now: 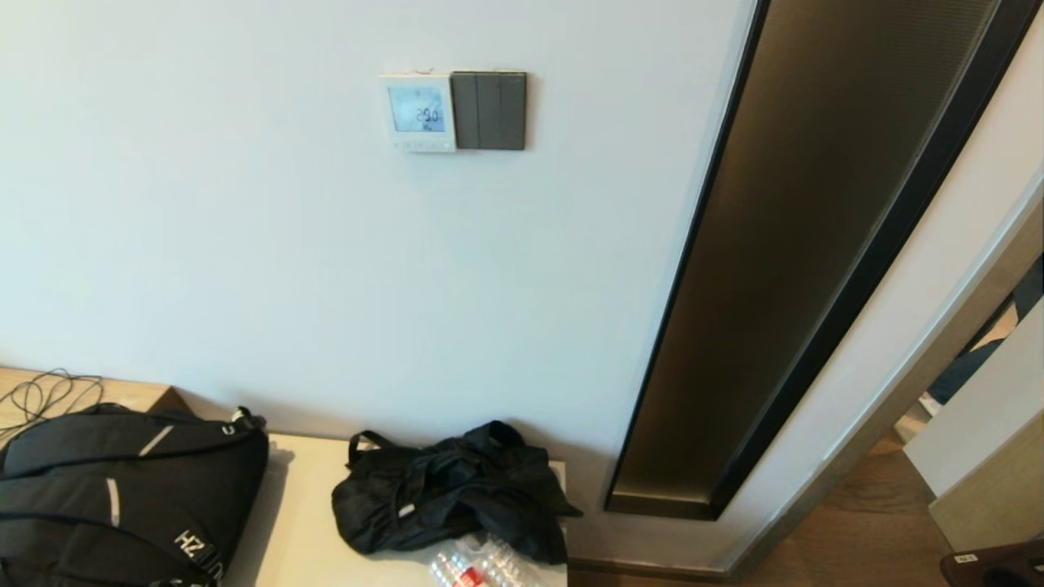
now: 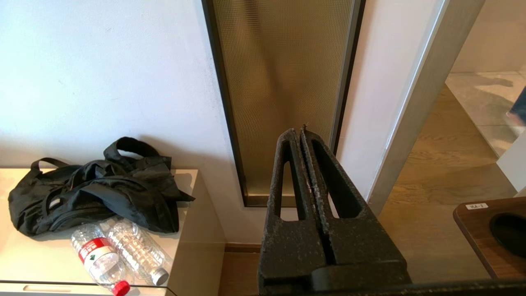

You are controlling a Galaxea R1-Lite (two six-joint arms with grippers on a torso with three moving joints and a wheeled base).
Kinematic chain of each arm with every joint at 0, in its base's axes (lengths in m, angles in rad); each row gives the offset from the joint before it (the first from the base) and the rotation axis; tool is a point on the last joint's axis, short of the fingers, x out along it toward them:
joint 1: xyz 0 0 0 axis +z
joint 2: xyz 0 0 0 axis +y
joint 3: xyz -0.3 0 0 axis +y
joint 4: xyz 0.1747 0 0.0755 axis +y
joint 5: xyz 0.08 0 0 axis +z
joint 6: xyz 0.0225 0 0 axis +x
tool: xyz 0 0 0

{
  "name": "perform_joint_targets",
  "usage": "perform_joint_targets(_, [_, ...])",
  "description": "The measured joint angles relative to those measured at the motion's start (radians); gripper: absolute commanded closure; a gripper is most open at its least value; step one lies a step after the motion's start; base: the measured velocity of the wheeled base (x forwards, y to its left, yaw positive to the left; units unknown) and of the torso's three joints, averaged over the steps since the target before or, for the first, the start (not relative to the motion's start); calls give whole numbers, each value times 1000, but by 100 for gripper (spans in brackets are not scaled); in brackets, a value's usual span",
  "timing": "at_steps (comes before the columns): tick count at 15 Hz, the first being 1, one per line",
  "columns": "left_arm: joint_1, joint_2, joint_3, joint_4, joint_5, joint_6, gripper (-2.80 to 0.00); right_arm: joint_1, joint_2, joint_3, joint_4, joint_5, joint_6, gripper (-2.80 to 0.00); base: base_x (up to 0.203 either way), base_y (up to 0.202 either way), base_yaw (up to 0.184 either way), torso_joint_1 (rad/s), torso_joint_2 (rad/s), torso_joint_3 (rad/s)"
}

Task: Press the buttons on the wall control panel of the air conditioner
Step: Turn off the central air conditioner

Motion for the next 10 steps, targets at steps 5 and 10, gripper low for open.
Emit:
perform_joint_targets(5, [0, 0, 0, 0, 0, 3, 0, 0, 0, 0, 0, 0, 0, 0, 0, 0, 0, 0, 0, 0])
perform_joint_targets(10, [0, 0, 0, -1, 0, 4, 0, 0, 0, 0, 0, 0, 0, 0, 0, 0, 0, 0, 0, 0])
